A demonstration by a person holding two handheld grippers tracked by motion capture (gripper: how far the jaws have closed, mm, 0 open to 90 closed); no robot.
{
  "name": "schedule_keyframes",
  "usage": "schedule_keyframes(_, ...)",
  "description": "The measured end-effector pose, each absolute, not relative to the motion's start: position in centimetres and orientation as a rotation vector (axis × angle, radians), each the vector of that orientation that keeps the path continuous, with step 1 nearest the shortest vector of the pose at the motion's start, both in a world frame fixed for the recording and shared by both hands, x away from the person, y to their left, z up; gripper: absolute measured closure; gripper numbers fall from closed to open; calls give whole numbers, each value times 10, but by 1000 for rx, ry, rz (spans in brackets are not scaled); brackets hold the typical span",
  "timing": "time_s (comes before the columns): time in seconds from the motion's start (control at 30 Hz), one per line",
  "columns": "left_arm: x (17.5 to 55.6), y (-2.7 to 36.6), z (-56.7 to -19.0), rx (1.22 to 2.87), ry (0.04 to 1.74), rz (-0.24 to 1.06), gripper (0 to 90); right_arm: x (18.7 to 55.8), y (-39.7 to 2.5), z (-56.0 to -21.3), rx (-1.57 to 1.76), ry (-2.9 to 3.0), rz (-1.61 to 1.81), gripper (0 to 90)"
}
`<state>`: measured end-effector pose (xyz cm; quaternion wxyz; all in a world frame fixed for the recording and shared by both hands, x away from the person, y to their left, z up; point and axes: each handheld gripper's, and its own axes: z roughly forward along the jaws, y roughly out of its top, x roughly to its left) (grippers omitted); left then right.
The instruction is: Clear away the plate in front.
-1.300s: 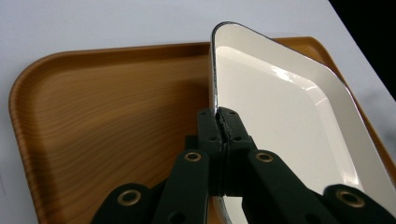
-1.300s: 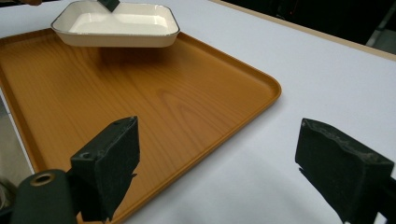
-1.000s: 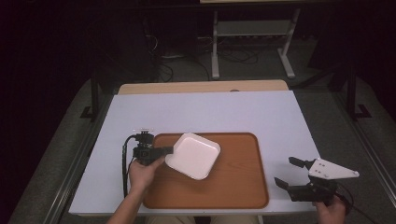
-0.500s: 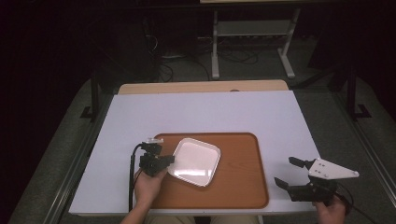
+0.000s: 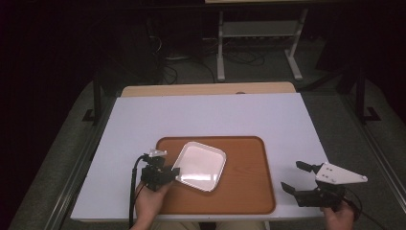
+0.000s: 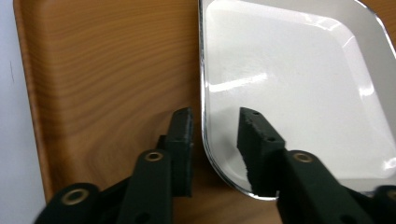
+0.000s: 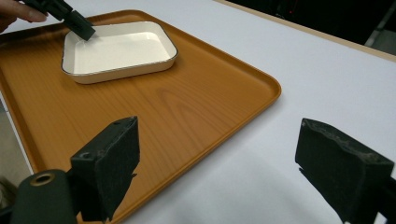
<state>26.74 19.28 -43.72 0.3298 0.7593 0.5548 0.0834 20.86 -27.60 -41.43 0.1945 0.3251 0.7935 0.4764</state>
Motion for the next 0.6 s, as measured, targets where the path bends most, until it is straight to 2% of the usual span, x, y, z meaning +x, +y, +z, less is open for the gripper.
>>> schedule_keyframes(0.6,249,195,-439,1924,1445,126,583,209,-276,-414,911,2227,1335,130)
